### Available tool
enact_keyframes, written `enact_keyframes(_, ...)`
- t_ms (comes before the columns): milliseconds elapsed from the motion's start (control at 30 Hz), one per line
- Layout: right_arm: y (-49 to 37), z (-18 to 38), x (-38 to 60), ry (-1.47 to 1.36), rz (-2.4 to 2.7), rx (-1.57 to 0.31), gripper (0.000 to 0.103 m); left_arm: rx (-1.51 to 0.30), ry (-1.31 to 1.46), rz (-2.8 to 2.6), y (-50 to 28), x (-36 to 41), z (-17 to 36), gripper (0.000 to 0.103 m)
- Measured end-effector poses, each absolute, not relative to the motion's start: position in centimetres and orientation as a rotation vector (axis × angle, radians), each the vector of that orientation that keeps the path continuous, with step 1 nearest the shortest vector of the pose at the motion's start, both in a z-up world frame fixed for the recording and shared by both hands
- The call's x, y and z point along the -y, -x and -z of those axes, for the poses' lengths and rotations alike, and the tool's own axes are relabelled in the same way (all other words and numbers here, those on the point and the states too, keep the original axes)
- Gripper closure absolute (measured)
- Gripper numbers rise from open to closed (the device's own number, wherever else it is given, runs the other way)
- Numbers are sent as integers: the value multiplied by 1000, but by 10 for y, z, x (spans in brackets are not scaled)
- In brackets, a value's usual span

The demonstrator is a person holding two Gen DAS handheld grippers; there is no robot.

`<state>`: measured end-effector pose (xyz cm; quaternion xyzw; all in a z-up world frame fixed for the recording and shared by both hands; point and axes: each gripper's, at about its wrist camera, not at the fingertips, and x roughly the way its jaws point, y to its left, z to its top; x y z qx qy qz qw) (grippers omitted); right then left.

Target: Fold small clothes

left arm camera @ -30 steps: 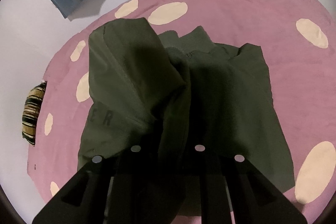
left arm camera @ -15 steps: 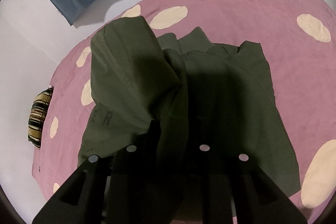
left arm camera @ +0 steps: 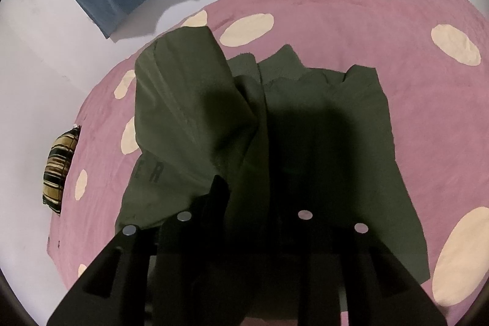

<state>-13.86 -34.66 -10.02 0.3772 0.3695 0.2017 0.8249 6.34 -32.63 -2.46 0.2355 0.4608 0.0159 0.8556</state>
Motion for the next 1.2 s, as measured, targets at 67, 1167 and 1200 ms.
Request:
enact_keyframes(67, 138, 100, 347, -800, -428, -785, 48, -951, -484, -20, -59, 326, 21, 73)
enact_keyframes(1167, 138, 100, 333, -663, -364, -801, 47, -688, -301, 319, 3, 243, -80, 35)
enact_keyframes(1200, 138, 100, 333, -662, -362, -802, 47, -698, -279, 325, 2, 230, -79, 32)
